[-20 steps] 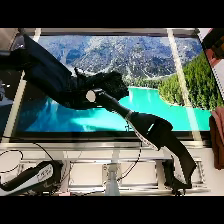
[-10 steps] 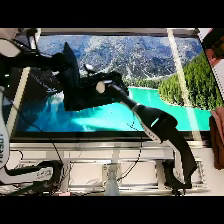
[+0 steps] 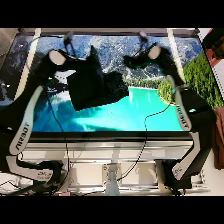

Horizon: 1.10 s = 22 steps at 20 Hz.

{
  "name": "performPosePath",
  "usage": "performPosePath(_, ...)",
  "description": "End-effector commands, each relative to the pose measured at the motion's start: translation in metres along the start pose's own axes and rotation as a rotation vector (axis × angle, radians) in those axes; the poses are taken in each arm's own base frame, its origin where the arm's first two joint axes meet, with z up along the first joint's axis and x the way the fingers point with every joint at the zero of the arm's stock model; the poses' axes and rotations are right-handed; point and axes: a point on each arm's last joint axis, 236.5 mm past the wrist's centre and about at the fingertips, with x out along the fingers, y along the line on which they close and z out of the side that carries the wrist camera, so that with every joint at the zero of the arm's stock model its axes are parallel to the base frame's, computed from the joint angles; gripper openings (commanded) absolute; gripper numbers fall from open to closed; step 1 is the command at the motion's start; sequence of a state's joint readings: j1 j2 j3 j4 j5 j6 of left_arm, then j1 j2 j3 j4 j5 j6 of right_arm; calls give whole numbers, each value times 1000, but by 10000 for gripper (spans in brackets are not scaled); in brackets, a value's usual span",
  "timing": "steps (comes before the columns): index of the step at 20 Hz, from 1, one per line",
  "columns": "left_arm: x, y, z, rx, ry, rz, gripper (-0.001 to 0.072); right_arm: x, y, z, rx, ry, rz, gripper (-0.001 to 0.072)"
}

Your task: Fold the clothes and pants, and hang the long-sleeved shirts on hangers.

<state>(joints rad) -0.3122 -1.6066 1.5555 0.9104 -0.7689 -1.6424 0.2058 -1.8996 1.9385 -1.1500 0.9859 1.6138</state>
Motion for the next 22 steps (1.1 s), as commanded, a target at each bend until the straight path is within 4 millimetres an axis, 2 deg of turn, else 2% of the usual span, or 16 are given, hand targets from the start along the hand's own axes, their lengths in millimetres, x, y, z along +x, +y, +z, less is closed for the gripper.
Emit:
performPosePath(1, 41, -42, -27, 17, -17, -65, 32, -55, -53, 33, 53, -74, -60, 45)
performPosePath(2, 52, -48, -37, 26, -11, -71, 66, -63, -63, 35, 66, -77, -70, 45)
performPosePath(3, 62, -52, -47, 33, -3, -75, 162, -69, -71, 34, 77, -68, -80, 45)
performPosePath(6, 79, -55, -69, 42, 38, -73, 516, -76, -93, 30, 50, -43, -112, 45)
performPosePath(7, 79, -57, -71, 45, 43, -75, 541, -79, -100, 34, 20, -57, -128, 45)
performPosePath(10, 75, -59, -67, 47, 32, -80, 541, -86, -113, 53, 24, -137, -144, 45)
performPosePath(12, 73, -52, -60, 47, 24, -67, 520, -87, -119, 57, 27, -153, -152, 44)
performPosePath(13, 72, -46, -60, 43, 34, -59, 372, -84, -121, 53, 23, -136, -150, 44)
performPosePath(14, 70, -39, -60, 35, 54, -48, 108, -81, -127, 47, 36, -110, -150, 44)
performPosePath(15, 67, -32, -62, 35, 79, -38, 27, -74, -130, 37, 64, -69, -129, 43)
performPosePath(17, 61, -14, -66, 58, 135, -13, 28, -62, -120, 16, 125, 19, -8, 43)
performPosePath(19, 52, 14, -66, 91, 181, 50, 28, -56, -99, -3, 158, 105, 153, 43)
performPosePath(22, 25, 54, -55, 143, 217, 159, 28, -57, -78, -34, 92, 226, 334, 43)
